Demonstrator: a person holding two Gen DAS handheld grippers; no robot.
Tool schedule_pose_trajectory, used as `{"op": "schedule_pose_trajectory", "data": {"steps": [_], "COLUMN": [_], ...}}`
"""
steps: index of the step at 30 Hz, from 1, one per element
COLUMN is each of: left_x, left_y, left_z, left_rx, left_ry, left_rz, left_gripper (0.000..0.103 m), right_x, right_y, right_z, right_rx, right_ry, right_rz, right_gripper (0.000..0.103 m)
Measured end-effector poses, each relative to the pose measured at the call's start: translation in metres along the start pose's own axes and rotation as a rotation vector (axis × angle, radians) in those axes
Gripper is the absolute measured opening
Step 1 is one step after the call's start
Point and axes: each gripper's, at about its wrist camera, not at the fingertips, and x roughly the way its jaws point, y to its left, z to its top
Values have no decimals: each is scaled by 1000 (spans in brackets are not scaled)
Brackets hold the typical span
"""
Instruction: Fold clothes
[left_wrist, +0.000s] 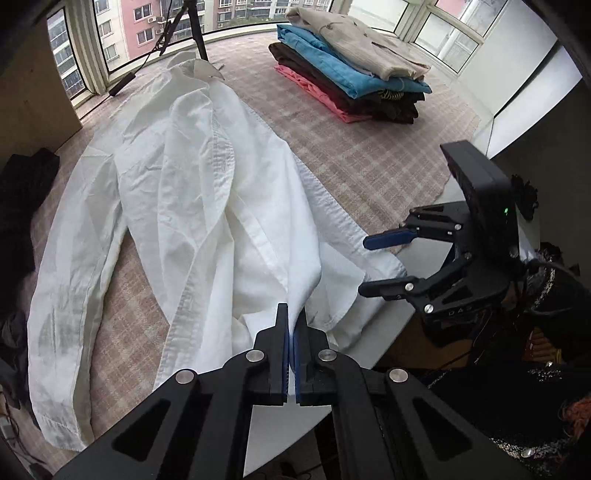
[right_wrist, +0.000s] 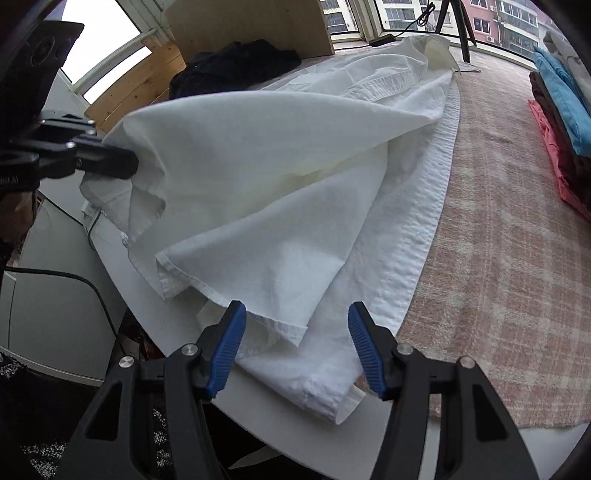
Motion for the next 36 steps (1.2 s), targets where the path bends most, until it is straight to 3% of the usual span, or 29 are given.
{"op": "schedule_pose_trajectory", "data": {"steps": [2,3,4,5,8,10,13,14,15,18,21,23,25,26,28,29,31,33,34,36], "left_x": [-28,-42,-53,-62,-82,-94,-100,-97,-91,-69,-36,-5,44,72,112,120,112,97,88,70], "left_y": [14,19,21,23,20,16,7,2,-4,-29,-60,-79,-101,-112,-127,-133,-138,-137,-133,-117], "left_z": [12,16,19,23,30,35,39,39,37,28,19,18,14,11,0,-4,-5,3,8,17], "left_rx": [-21,-23,-20,-14,8,32,58,73,92,152,220,234,252,262,269,270,265,229,197,108], "left_ry": [-51,-73,-90,-103,-138,-163,-175,-169,-159,-123,-87,-65,7,74,194,215,167,113,86,21], "left_rz": [19,31,44,57,65,64,33,23,15,-16,-53,-105,-129,-131,-113,-107,-92,-67,-57,-27], "left_gripper": [1,1,1,1,0,0,0,0,0,0,0,1,6,15,13,13,16,25,30,31], "right_x": [11,17,24,27,32,37,45,48,49,12,-15,-18,-25,-29,-38,-42,-48,-54,-52,-47], "right_y": [10,15,15,14,20,31,47,53,57,14,-38,-63,-82,-90,-102,-107,-122,-142,-151,-168], "right_z": [5,8,11,13,19,20,21,21,20,-11,-29,-35,-39,-37,-22,-9,22,56,75,113], "right_rx": [-27,-37,-10,30,101,122,153,163,176,284,401,435,490,511,495,461,402,351,329,283], "right_ry": [-21,-29,-15,-11,-21,16,73,92,107,16,-12,14,5,-6,-34,-47,-69,-86,-82,-73], "right_rz": [-19,-23,26,60,166,250,377,420,455,344,19,-47,-46,-31,-50,-67,-75,-62,-45,-13], "right_gripper": [54,25,7,3,3,3,18,29,30,31,39,39,38,38,38,38,38,38,38,39]}}
